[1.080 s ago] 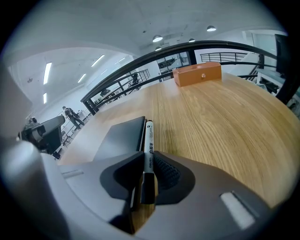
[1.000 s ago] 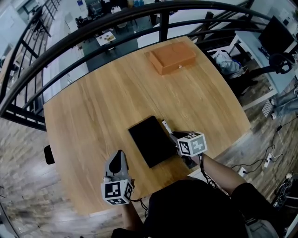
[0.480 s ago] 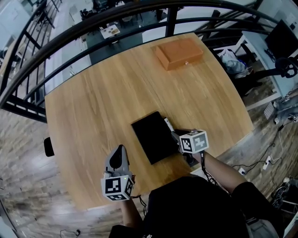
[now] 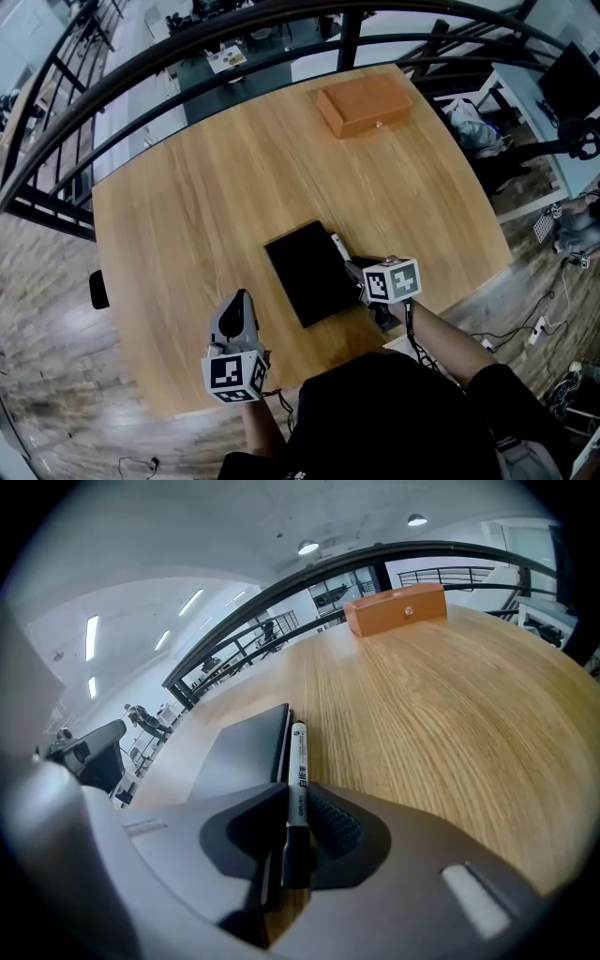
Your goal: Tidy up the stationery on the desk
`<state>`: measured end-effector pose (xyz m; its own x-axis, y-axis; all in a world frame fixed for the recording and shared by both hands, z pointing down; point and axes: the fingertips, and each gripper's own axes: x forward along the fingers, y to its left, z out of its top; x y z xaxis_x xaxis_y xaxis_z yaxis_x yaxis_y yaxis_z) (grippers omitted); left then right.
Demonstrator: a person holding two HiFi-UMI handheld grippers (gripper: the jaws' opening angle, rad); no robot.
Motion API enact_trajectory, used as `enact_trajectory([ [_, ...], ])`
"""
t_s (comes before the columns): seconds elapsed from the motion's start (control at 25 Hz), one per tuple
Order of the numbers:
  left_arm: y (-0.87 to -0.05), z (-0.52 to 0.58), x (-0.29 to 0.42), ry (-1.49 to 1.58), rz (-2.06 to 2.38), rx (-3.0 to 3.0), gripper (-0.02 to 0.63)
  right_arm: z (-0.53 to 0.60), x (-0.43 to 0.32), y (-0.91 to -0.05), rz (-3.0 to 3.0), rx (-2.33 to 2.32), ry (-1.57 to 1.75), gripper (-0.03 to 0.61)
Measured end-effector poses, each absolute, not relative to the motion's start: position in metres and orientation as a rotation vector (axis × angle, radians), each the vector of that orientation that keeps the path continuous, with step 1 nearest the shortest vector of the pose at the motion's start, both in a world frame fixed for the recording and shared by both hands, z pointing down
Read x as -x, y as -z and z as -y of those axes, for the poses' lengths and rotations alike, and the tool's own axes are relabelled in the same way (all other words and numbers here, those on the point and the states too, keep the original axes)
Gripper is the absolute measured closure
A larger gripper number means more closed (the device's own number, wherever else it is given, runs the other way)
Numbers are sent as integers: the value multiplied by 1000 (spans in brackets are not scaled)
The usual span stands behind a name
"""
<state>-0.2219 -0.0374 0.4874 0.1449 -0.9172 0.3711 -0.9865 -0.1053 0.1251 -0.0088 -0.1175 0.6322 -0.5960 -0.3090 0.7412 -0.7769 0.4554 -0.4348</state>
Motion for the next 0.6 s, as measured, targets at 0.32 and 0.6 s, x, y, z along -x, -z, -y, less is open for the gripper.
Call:
enact_trajectory([
  [0.32, -485, 34, 220, -299, 1849, -2083, 616, 118, 10, -629, 2156, -891, -1095, 481],
  [0.6, -482, 31, 219, -315, 1865, -2076, 616, 122, 11, -619, 2191, -886, -1080, 474],
])
